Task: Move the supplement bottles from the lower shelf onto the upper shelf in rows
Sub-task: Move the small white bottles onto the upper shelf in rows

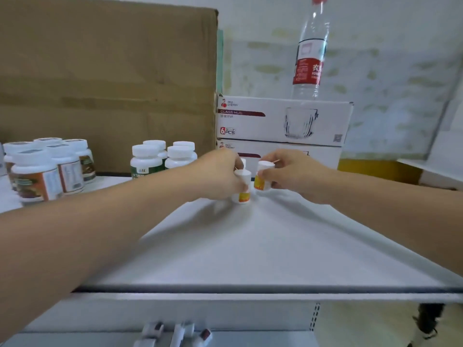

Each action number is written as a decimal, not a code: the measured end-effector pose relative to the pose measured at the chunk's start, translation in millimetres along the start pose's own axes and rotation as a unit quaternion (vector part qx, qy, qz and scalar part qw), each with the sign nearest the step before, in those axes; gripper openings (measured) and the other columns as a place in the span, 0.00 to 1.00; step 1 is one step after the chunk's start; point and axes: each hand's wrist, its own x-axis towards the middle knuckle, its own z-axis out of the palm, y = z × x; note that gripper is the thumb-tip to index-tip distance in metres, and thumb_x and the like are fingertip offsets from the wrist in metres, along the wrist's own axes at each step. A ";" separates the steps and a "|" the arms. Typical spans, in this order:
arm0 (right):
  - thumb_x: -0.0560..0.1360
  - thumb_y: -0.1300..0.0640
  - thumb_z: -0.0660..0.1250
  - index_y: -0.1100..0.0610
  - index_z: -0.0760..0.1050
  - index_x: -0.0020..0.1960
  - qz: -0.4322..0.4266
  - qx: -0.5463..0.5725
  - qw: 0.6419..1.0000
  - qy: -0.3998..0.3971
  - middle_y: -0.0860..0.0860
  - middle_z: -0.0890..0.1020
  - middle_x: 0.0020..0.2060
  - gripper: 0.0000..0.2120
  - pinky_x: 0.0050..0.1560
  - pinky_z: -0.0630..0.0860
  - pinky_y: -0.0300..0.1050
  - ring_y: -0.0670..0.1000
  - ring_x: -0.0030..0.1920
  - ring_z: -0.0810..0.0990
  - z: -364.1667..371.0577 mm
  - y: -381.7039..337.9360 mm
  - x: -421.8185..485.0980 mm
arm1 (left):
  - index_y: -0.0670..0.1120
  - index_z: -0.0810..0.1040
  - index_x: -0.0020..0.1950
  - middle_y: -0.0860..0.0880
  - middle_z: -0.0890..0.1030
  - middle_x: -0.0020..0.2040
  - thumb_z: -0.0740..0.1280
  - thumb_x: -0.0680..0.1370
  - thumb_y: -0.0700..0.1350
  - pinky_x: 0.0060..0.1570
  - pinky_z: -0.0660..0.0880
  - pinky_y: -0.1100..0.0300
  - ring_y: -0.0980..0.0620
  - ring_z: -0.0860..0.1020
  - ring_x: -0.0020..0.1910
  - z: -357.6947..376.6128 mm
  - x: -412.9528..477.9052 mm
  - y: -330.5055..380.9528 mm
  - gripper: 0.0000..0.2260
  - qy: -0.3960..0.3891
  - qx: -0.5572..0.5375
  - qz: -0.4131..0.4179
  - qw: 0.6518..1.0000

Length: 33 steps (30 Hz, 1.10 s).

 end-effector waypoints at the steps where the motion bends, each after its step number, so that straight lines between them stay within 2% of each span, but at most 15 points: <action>1: 0.74 0.60 0.71 0.53 0.77 0.53 0.005 -0.008 1.000 0.002 0.56 0.82 0.51 0.09 0.60 0.78 0.56 0.59 0.54 0.82 2.7 2.1 8.4 | 0.44 0.80 0.52 0.47 0.82 0.48 0.71 0.73 0.46 0.50 0.79 0.51 0.46 0.80 0.47 2.4 4.2 -1.2 0.10 0.018 -0.007 -0.013 1.000; 3: 0.73 0.61 0.72 0.52 0.77 0.57 0.004 -0.031 1.000 0.004 0.54 0.81 0.49 0.13 0.59 0.79 0.55 0.58 0.54 0.82 7.6 4.9 21.7 | 0.44 0.79 0.52 0.46 0.82 0.49 0.72 0.74 0.45 0.53 0.78 0.48 0.47 0.80 0.49 6.7 8.7 -4.2 0.10 0.049 -0.021 -0.031 0.998; 5: 0.73 0.62 0.71 0.53 0.76 0.62 -0.001 -0.051 0.999 0.012 0.51 0.80 0.45 0.18 0.59 0.79 0.54 0.57 0.54 0.82 11.2 8.5 28.5 | 0.44 0.80 0.52 0.47 0.83 0.47 0.71 0.74 0.45 0.51 0.79 0.49 0.47 0.81 0.47 13.5 9.3 -9.4 0.09 0.074 -0.037 -0.038 0.996; 9: 0.73 0.59 0.72 0.56 0.74 0.66 -0.038 -0.098 0.994 0.041 0.54 0.83 0.52 0.22 0.58 0.76 0.47 0.56 0.55 0.81 18.4 20.5 28.2 | 0.43 0.82 0.53 0.45 0.85 0.47 0.69 0.75 0.42 0.50 0.78 0.51 0.46 0.81 0.49 23.6 7.3 -16.7 0.09 0.103 -0.051 -0.026 0.993; 12: 0.74 0.58 0.71 0.55 0.69 0.65 -0.030 -0.099 0.993 0.059 0.50 0.82 0.52 0.21 0.56 0.74 0.46 0.54 0.55 0.80 20.3 25.0 29.6 | 0.44 0.83 0.52 0.47 0.84 0.46 0.69 0.75 0.41 0.50 0.78 0.52 0.47 0.81 0.47 25.6 9.7 -18.1 0.07 0.111 -0.061 -0.029 0.992; 15: 0.74 0.58 0.70 0.54 0.72 0.62 -0.029 -0.116 0.991 0.058 0.50 0.81 0.54 0.18 0.53 0.72 0.44 0.53 0.55 0.79 20.5 24.7 32.4 | 0.46 0.80 0.43 0.49 0.81 0.39 0.68 0.75 0.41 0.38 0.74 0.58 0.49 0.77 0.40 27.7 13.0 -21.5 0.03 0.101 -0.035 -0.020 0.994; 17: 0.74 0.59 0.70 0.53 0.73 0.60 -0.029 -0.121 0.991 0.057 0.51 0.82 0.52 0.16 0.50 0.71 0.43 0.53 0.52 0.80 20.9 24.8 33.6 | 0.48 0.76 0.38 0.51 0.78 0.36 0.67 0.76 0.41 0.33 0.69 0.61 0.51 0.74 0.36 28.6 14.5 -23.0 0.07 0.098 -0.024 -0.014 0.995; 21: 0.74 0.60 0.69 0.55 0.73 0.62 -0.030 -0.143 0.988 0.054 0.52 0.84 0.50 0.18 0.57 0.76 0.48 0.54 0.52 0.81 22.5 25.1 35.7 | 0.50 0.72 0.35 0.52 0.76 0.35 0.65 0.77 0.40 0.31 0.66 0.61 0.53 0.72 0.34 31.7 16.5 -23.3 0.11 0.105 0.003 -0.005 0.995; 23: 0.74 0.60 0.69 0.55 0.72 0.63 -0.028 -0.152 0.987 0.050 0.53 0.83 0.51 0.18 0.59 0.75 0.50 0.54 0.53 0.81 22.5 24.8 35.8 | 0.48 0.75 0.38 0.50 0.79 0.38 0.65 0.76 0.40 0.36 0.68 0.59 0.49 0.75 0.39 32.9 16.3 -22.5 0.07 0.108 0.012 -0.001 0.994; 25: 0.74 0.59 0.69 0.56 0.70 0.65 -0.024 -0.165 0.985 0.042 0.53 0.83 0.53 0.20 0.59 0.75 0.49 0.54 0.55 0.80 21.9 21.8 33.1 | 0.47 0.78 0.47 0.49 0.81 0.45 0.66 0.76 0.40 0.42 0.71 0.58 0.47 0.77 0.45 33.5 15.6 -21.4 0.03 0.112 0.014 -0.002 0.994; 29: 0.77 0.59 0.65 0.63 0.70 0.65 -0.008 -0.246 0.969 0.006 0.58 0.81 0.58 0.18 0.57 0.75 0.49 0.58 0.58 0.78 19.1 7.3 14.9 | 0.45 0.75 0.58 0.47 0.79 0.51 0.65 0.78 0.44 0.44 0.69 0.59 0.46 0.77 0.50 31.0 7.6 -13.1 0.09 0.089 0.051 -0.021 0.994; 32: 0.79 0.59 0.61 0.64 0.69 0.62 0.015 -0.333 0.942 -0.043 0.60 0.78 0.58 0.14 0.44 0.75 0.45 0.57 0.50 0.78 8.6 -9.3 -8.6 | 0.42 0.71 0.59 0.47 0.75 0.49 0.63 0.80 0.46 0.43 0.69 0.59 0.47 0.75 0.47 22.0 -8.1 -3.1 0.11 0.020 0.106 -0.046 0.993; 33: 0.79 0.58 0.61 0.63 0.68 0.63 0.019 -0.360 0.931 -0.061 0.60 0.77 0.60 0.15 0.45 0.75 0.45 0.57 0.51 0.78 4.0 -14.6 -17.7 | 0.41 0.72 0.59 0.46 0.75 0.50 0.63 0.80 0.48 0.44 0.71 0.58 0.47 0.75 0.48 17.5 -14.3 -0.9 0.12 0.000 0.133 -0.052 0.990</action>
